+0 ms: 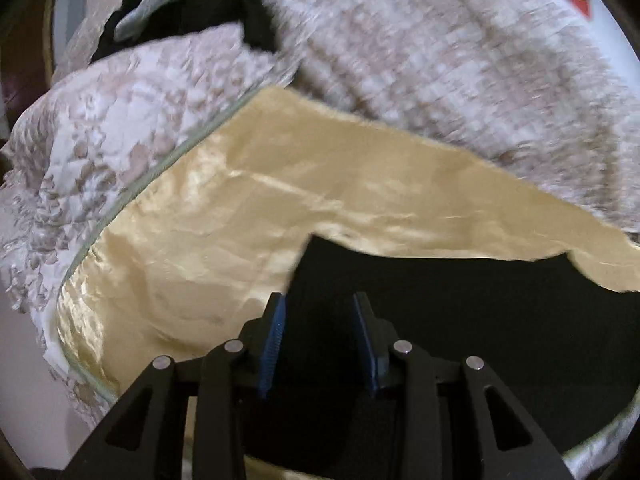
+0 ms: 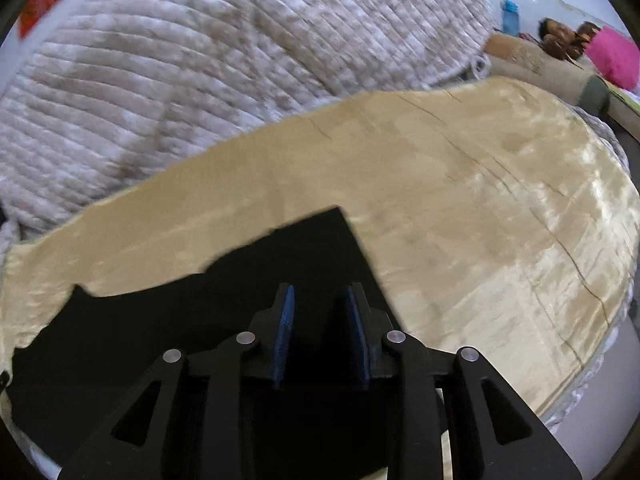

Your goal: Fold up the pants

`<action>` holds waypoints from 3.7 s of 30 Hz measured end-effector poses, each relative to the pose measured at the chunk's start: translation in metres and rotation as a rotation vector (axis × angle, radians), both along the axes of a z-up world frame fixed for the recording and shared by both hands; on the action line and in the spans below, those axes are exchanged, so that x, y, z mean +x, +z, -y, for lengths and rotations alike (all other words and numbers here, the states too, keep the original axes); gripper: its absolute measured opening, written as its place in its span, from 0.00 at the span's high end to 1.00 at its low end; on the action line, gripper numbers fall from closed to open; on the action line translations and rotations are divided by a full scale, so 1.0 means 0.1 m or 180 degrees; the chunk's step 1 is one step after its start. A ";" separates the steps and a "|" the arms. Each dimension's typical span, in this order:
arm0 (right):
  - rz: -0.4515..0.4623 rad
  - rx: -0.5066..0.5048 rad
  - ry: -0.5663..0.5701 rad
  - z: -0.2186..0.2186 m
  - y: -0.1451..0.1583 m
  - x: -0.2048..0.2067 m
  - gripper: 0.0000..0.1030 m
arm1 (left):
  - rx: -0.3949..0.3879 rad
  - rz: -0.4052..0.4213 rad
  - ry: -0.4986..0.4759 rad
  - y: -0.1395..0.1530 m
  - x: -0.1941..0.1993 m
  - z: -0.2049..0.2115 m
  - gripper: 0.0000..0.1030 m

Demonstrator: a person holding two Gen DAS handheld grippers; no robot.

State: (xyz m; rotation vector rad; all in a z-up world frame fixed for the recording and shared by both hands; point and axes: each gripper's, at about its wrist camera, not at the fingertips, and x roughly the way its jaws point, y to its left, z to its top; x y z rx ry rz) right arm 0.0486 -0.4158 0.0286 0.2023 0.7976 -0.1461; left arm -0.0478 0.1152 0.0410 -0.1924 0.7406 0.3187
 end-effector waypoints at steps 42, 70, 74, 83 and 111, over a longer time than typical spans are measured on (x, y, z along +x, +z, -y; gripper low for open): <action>0.0013 -0.0245 0.1942 -1.98 -0.14 -0.41 0.62 | 0.0185 -0.0181 -0.0554 -0.33 -0.01 0.70 0.58; -0.0040 -0.0228 0.1683 -1.67 -0.19 -0.52 0.62 | 0.0228 -0.0132 -0.0328 -0.37 -0.30 0.51 0.53; -0.0013 -0.0303 0.1747 -1.72 -0.20 -0.58 0.57 | 0.0119 -0.0061 -0.0232 -0.33 -0.40 0.38 0.53; -0.0003 -0.0121 0.1728 -1.69 -0.19 -0.56 0.57 | -0.0118 0.0017 0.0285 -0.34 -0.44 -0.18 0.47; -0.0028 -0.0086 0.1752 -1.72 -0.21 -0.52 0.54 | -0.1067 0.0346 0.0173 -0.51 -0.67 -0.31 0.50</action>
